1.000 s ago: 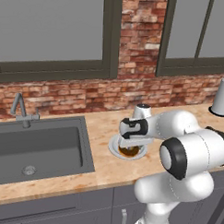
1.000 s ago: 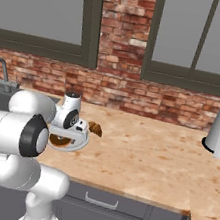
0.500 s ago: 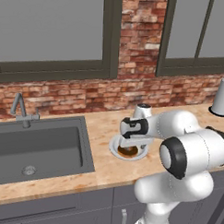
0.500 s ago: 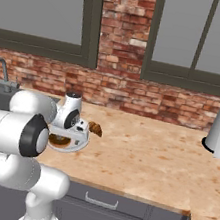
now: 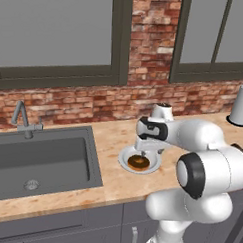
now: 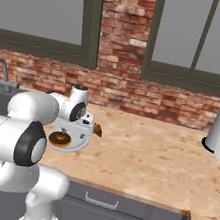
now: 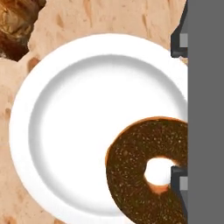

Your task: Place the pastries on the plates.

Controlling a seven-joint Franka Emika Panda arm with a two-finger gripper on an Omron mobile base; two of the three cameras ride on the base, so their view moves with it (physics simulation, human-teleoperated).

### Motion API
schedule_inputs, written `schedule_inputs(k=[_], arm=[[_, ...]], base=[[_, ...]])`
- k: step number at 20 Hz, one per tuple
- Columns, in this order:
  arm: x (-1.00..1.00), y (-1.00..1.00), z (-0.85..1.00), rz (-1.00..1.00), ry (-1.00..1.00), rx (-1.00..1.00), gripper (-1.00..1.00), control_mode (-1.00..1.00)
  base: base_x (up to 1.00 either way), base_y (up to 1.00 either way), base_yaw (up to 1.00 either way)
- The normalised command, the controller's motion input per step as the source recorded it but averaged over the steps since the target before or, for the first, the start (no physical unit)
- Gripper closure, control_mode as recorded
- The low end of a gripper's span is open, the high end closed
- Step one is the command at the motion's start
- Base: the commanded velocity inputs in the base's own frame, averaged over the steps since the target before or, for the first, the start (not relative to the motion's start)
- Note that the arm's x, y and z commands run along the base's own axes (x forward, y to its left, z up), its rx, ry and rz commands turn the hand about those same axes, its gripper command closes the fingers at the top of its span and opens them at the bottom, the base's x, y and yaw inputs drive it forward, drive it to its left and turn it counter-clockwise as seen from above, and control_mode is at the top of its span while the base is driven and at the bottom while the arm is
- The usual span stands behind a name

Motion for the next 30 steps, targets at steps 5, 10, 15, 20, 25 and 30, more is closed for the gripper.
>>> schedule_inputs(k=[5, 10, 15, 20, 25, 30], arm=[[0.04, -0.24, 0.49, 0.02, 0.00, 0.02, -1.00, -1.00], [0.14, -0.40, 0.31, 0.14, 0.00, 0.00, -1.00, -1.00], [0.28, -0.37, 0.21, 0.16, 0.00, 0.00, -1.00, -1.00], [0.50, -0.08, 0.21, 0.09, 0.04, 0.00, -1.00, -1.00], [0.42, -0.02, 0.06, 0.07, 0.02, 0.00, -1.00, -1.00], [0.07, 0.00, -0.04, 0.06, 0.02, 0.00, -1.00, -1.00]], base=[[0.00, 0.00, 0.00], [0.00, 0.00, 0.00], [0.00, 0.00, 0.00], [0.00, 0.00, 0.00], [0.00, 0.00, 0.00], [0.00, 0.00, 0.00]])
